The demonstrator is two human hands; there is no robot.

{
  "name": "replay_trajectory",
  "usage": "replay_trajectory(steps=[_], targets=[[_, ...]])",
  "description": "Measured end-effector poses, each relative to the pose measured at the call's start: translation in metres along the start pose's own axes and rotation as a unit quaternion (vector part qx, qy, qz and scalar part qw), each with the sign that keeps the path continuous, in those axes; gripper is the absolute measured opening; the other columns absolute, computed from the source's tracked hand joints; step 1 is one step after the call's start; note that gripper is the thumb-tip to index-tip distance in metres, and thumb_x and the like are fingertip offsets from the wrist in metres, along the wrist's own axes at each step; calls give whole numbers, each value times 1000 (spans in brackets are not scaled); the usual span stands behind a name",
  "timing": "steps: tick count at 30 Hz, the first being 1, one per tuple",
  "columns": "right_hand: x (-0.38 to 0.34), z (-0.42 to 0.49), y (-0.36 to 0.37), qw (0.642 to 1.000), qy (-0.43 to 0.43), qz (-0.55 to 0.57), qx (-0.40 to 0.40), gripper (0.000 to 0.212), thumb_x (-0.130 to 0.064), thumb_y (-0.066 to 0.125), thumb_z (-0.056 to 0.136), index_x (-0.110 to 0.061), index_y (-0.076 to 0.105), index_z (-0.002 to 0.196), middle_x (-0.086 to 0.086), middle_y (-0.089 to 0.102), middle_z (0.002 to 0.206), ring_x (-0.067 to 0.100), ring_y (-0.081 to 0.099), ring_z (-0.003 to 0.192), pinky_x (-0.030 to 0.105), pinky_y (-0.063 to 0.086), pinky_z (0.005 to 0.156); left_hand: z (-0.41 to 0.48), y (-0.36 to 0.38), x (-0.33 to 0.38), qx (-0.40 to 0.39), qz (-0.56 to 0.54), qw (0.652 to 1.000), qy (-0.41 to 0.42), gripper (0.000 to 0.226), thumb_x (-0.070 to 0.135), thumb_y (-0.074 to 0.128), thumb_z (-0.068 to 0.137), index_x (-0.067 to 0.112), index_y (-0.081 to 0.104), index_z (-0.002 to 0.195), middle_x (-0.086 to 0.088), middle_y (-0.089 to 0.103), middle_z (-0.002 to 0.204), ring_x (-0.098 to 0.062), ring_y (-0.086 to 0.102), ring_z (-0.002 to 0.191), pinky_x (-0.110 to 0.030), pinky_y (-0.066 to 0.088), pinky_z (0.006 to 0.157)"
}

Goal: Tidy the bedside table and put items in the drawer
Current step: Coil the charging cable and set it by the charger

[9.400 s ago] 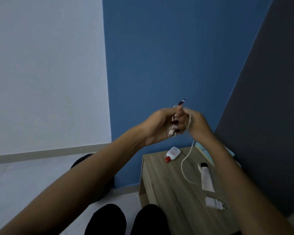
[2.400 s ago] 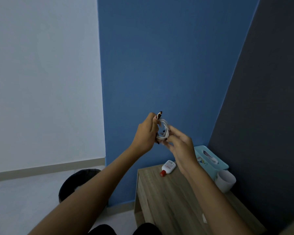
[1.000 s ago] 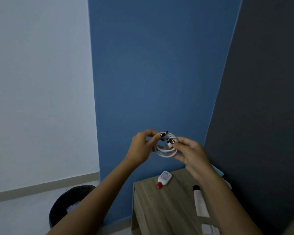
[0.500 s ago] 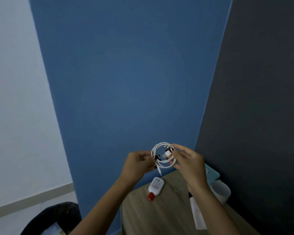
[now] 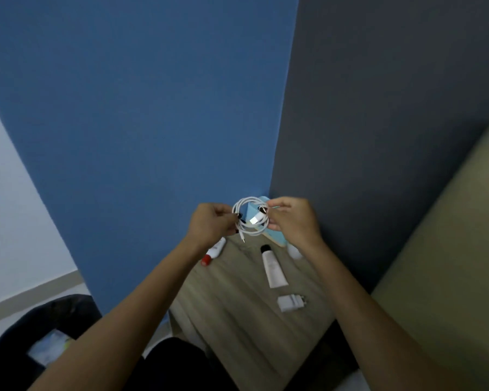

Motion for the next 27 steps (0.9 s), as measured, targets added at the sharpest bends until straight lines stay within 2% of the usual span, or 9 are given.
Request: replay_trajectory(steps=[5, 10, 15, 16, 18, 20, 23, 25, 27], targets=[[4, -31, -23, 999, -19, 26, 39, 16, 0, 60, 84, -13, 68, 89, 17, 72, 84, 24, 72, 75, 33, 61, 66, -26, 14, 10, 0, 8, 999, 31, 12, 5, 63, 85, 2, 73, 92, -18, 72, 84, -23, 69, 73, -31, 58, 75], [57, -43, -34, 995, 35, 63, 73, 19, 4, 61, 82, -12, 71, 87, 14, 72, 85, 27, 72, 75, 34, 60, 61, -34, 44, -24, -18, 26, 999, 27, 16, 0, 57, 87, 3, 73, 90, -10, 70, 74, -13, 64, 60, -13, 51, 49], [112, -23, -67, 977, 97, 121, 144, 15, 3, 61, 85, -8, 69, 92, 13, 71, 84, 21, 71, 74, 25, 57, 58, -2, 87, -62, -68, 15, 997, 24, 20, 3, 56, 88, 7, 68, 103, -6, 71, 85, -21, 67, 84, -28, 57, 78], [122, -16, -76, 972, 104, 121, 175, 15, 2, 62, 84, -9, 70, 90, 13, 72, 84, 22, 71, 75, 26, 57, 58, 6, 96, -65, -67, 43, 996, 47, 23, 8, 57, 88, 10, 67, 109, -2, 72, 93, -18, 68, 91, -24, 55, 82], [143, -4, -97, 958, 113, 96, 246, 16, 0, 66, 81, -15, 72, 82, 7, 73, 77, 19, 70, 69, 25, 54, 53, 16, 113, -66, -79, 115, 984, 110, 30, 16, 57, 90, 14, 61, 119, 7, 66, 108, -10, 63, 104, -2, 44, 83], [168, 5, -119, 944, 124, 40, 303, 18, -3, 68, 79, -21, 72, 77, -2, 71, 71, 13, 66, 65, 21, 51, 49, 21, 130, -72, -94, 223, 950, 197, 36, 30, 55, 93, 16, 56, 126, 12, 56, 114, -1, 51, 109, 5, 32, 84], [211, 13, -141, 919, 178, -48, 348, 20, -11, 66, 81, -31, 70, 76, -6, 71, 78, 13, 65, 72, 27, 55, 62, 37, 157, -129, -174, 307, 908, 225, 82, 73, 31, 84, 17, 35, 144, 6, 36, 148, -1, 28, 132, -24, 26, 115], [241, 17, -151, 910, 199, -60, 359, 17, -5, 62, 82, -18, 71, 76, 7, 71, 79, 17, 63, 69, 31, 53, 63, 47, 170, -175, -201, 382, 873, 228, 95, 78, 18, 82, 9, 27, 147, 1, 22, 154, -13, 22, 143, -29, 13, 120], [263, 17, -161, 901, 210, -81, 371, 13, 5, 57, 83, 2, 67, 76, 19, 67, 76, 22, 57, 65, 36, 51, 60, 48, 177, -209, -259, 424, 845, 196, 89, 71, 19, 90, 1, 32, 144, -11, 30, 152, -25, 27, 143, -30, 6, 117]])
Point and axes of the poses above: each hand's wrist, its own z-axis towards the middle knuckle, its own y-axis out of the palm, x = y × z, the point moved 5 cm from there along z, towards the middle knuckle
